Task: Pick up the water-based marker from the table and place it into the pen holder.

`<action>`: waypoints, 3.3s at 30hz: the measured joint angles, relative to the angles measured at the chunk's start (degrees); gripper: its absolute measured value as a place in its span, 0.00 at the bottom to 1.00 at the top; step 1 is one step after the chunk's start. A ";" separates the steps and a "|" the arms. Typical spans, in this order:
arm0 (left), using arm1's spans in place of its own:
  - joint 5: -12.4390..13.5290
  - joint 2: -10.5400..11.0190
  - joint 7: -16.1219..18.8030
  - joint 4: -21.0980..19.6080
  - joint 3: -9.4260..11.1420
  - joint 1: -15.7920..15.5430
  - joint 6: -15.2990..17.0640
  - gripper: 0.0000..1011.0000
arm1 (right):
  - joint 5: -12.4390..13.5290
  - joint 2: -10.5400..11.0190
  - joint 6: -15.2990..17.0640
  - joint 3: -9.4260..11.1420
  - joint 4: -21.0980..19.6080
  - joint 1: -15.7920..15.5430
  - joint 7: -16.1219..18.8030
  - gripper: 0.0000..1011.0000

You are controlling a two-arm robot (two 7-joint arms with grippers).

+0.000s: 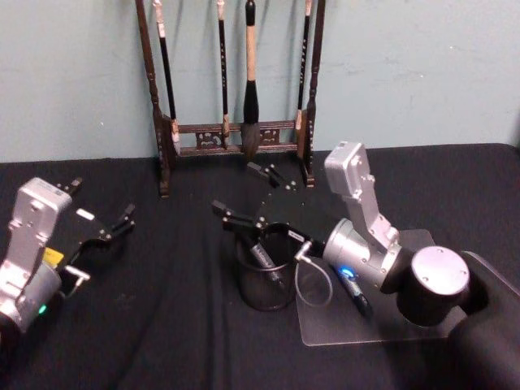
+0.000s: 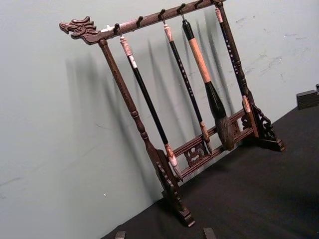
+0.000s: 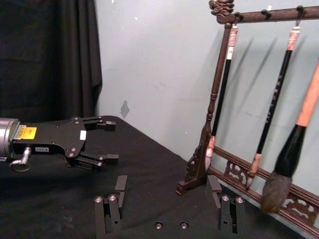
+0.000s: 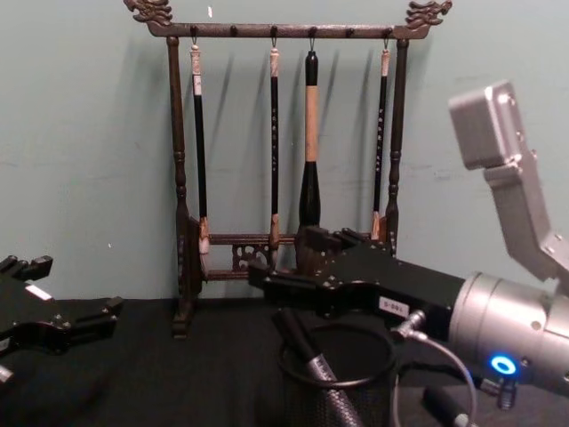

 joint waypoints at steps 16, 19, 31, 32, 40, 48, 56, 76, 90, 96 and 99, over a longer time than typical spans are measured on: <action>0.00 0.00 0.00 0.00 0.00 0.00 0.00 1.00 | 0.06 5.35 2.94 3.54 -9.65 -7.33 -4.61 0.99; 0.00 0.00 0.00 0.00 0.00 0.00 0.00 1.00 | -0.13 6.31 3.28 5.26 -12.11 -9.67 -6.50 0.99; 0.00 0.00 0.00 0.01 0.00 0.00 0.00 1.00 | -2.04 6.68 5.89 8.66 -16.57 -14.00 -11.83 0.99; 0.00 0.00 0.00 0.01 0.00 0.00 0.00 1.00 | -2.16 6.67 6.55 8.98 -17.01 -14.39 -12.27 0.99; 0.00 0.00 0.00 0.00 0.00 0.00 0.00 1.00 | -3.23 6.03 13.49 10.85 -20.14 -16.42 -15.50 0.99; 0.00 0.00 0.00 0.00 0.00 0.00 0.00 1.00 | -4.65 4.89 16.51 11.74 -21.03 -17.02 -17.93 0.99; 0.00 0.00 0.00 0.00 0.00 0.00 0.00 1.00 | -5.59 3.83 18.28 12.68 -20.64 -17.04 -18.98 0.99; 0.00 0.00 0.00 0.00 0.00 0.00 0.00 1.00 | -10.49 1.00 24.75 12.65 -14.32 -14.62 -19.28 0.99; 0.00 0.00 0.00 0.00 0.00 0.00 0.00 1.00 | -9.33 -0.02 25.36 12.48 -11.24 -14.01 -17.61 0.99; 0.00 0.00 0.00 0.00 0.00 0.00 0.00 1.00 | -9.31 -0.06 25.29 12.18 -10.54 -13.96 -17.52 0.99; 0.00 0.00 0.00 0.00 0.00 0.00 0.00 1.00 | -9.44 -0.05 25.18 11.97 -10.19 -13.89 -17.55 0.99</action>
